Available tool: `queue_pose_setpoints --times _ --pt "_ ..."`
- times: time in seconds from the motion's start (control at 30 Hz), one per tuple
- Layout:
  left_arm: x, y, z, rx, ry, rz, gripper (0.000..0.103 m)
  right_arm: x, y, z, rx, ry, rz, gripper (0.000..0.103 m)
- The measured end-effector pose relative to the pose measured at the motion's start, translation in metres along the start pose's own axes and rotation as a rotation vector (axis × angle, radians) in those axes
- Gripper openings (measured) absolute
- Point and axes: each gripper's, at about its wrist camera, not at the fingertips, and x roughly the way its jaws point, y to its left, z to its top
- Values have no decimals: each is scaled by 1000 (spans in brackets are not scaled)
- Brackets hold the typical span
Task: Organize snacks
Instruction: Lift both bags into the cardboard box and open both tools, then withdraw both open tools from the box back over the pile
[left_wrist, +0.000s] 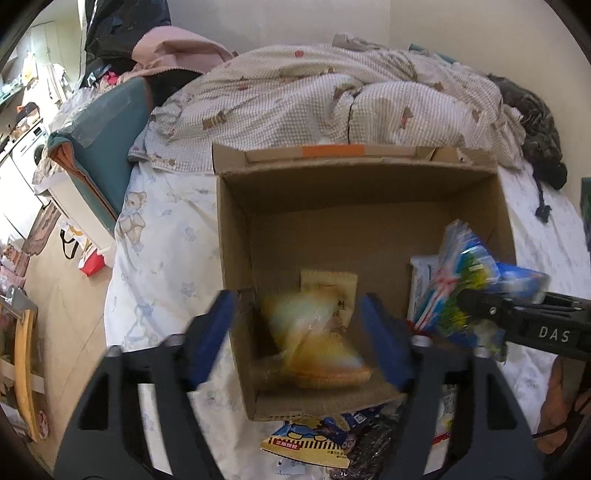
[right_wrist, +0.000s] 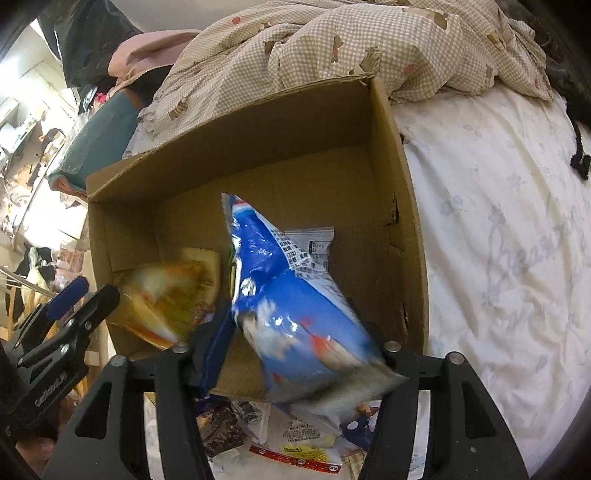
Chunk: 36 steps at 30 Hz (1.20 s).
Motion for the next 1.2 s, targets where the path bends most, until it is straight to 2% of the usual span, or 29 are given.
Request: queue_pose_setpoints --times 0.07,0.1,0.53,0.63,0.77,0.87,0.97,1.13,1.2 --pt "-5 0 1 -6 -23 -8 88 -3 1 -1 -4 -13 0 81" --pt "-7 1 1 -12 -30 -16 90 -5 2 -1 -13 -27 0 83" --pt "-21 12 2 -58 -59 -49 90 -28 7 -3 -34 -62 -11 83" --pt "-31 14 1 -65 -96 -18 90 -34 7 -4 -33 -73 -17 83" --pt "-41 16 1 -61 -110 -21 90 -47 14 -8 -46 -101 -14 83" --pt "-48 22 -2 -76 -105 -47 90 -57 19 -14 -59 -119 -18 83" --pt "-56 30 -9 -107 -101 -28 90 -65 23 -22 -74 -131 -19 83" --pt "-67 39 -19 -123 -83 -44 90 -74 29 -36 -126 -136 -50 83" --pt "-73 41 -24 -122 -86 -40 95 -79 29 -40 -124 -136 -50 83"
